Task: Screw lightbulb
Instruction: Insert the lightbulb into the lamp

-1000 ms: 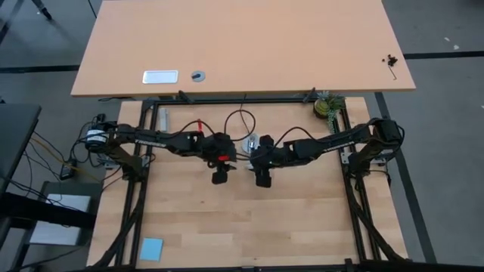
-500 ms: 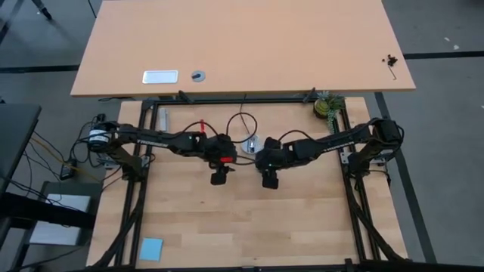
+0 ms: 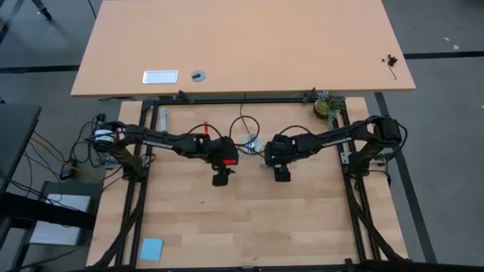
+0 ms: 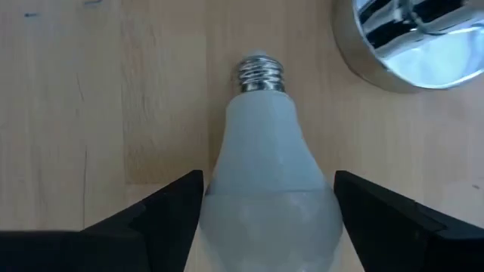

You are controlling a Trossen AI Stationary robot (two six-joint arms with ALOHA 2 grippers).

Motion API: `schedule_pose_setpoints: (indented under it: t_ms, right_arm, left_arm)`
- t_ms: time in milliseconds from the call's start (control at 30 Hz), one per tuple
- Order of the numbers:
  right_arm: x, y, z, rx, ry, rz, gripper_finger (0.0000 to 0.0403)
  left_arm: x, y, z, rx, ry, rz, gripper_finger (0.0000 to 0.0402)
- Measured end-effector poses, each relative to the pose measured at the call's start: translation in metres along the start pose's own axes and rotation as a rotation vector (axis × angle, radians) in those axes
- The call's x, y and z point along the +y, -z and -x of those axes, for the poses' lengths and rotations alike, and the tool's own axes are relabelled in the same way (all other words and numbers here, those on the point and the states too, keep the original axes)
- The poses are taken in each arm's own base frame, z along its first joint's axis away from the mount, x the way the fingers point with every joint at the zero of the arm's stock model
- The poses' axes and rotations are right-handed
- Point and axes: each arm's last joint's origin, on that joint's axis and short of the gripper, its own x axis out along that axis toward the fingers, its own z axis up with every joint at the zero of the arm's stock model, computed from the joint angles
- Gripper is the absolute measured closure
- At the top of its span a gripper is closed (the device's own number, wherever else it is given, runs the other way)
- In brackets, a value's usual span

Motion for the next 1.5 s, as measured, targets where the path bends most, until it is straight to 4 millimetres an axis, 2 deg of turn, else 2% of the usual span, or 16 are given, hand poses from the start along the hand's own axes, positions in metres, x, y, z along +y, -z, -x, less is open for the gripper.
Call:
schedule_pose_setpoints:
  t_ms: [167,467,767,933,1200,1500]
  right_arm:
    - [-0.003,0.004,-0.005,-0.018,-0.016,-0.005,0.0102]
    - [0.003,0.0,-0.003,-0.028,-0.028,-0.033,0.0137]
    - [0.019,-0.04,0.027,-0.176,-0.054,0.01,0.013]
    - [0.025,-0.06,0.046,-0.271,-0.064,0.019,0.013]
    - [0.026,-0.068,0.055,-0.307,-0.062,0.023,0.013]
    - [0.026,-0.07,0.055,-0.321,-0.061,0.03,0.0129]
  left_arm:
    - [0.0,0.0,0.0,-0.002,0.0,-0.001,0.0229]
    - [0.0,-0.002,0.0,-0.018,-0.002,0.03,0.0229]
    - [0.001,-0.004,0.0,-0.041,-0.004,0.041,0.0229]
    - [0.001,-0.012,0.004,-0.063,0.012,0.042,0.0229]
    - [0.001,-0.032,0.016,-0.114,0.048,0.035,0.0229]
    - [0.0,-0.034,0.014,-0.113,0.084,0.034,0.0229]
